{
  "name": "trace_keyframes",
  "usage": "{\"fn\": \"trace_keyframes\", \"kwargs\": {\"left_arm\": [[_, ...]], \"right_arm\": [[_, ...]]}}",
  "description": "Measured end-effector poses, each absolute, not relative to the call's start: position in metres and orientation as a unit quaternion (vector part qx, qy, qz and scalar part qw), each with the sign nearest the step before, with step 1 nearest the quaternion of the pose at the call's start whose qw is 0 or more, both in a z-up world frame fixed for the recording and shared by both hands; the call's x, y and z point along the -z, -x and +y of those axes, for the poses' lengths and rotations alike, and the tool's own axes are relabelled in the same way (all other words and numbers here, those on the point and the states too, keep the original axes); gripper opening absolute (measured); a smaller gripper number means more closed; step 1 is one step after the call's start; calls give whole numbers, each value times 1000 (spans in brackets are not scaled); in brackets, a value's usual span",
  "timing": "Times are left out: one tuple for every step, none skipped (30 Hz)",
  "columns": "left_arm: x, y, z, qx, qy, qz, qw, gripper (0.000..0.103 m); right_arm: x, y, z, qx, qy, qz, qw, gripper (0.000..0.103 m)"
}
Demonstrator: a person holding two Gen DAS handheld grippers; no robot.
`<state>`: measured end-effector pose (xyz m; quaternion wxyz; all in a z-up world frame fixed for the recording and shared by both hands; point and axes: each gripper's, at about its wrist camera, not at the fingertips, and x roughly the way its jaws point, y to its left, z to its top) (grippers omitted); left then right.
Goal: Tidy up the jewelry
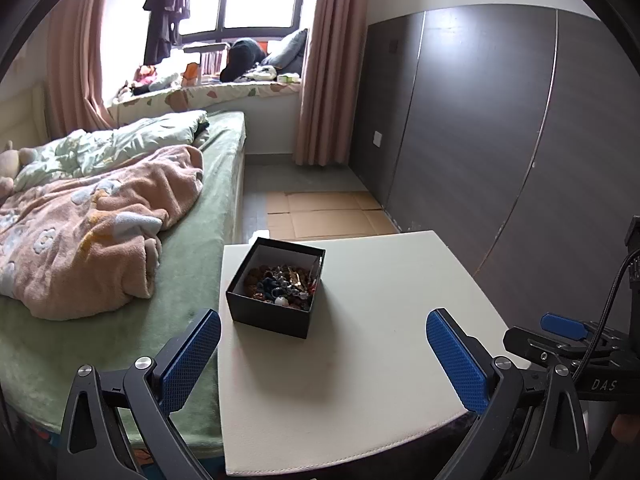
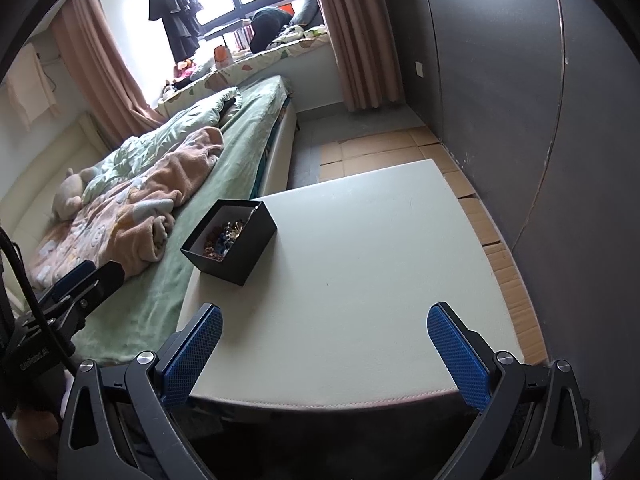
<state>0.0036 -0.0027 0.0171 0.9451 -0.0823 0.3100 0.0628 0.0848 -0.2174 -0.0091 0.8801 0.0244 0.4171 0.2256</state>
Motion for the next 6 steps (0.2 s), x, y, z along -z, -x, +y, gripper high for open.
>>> {"fn": "trace_keyframes", "kwargs": {"left_arm": [[-17,-3,-3,-65,80,307,946,103],[-18,-3,-4,-67,78,306,946,103],[-18,-3,-4,-68,76,307,946,103],[-18,-3,-5,-66,76,307,946,103],[-18,-4,-6,-63,76,308,946,103],[-17,-4,-7,-62,75,309,946,103]], "right_arm": [[9,-84,-216,-225,-24,417,880,103],[8,-85,-217,-226,-22,418,880,103],[8,-85,-217,-226,-21,418,880,103],[8,-84,-216,-226,-20,418,880,103],[8,-85,-218,-225,-18,418,880,103],[7,-85,-219,-224,-18,418,880,103]]}}
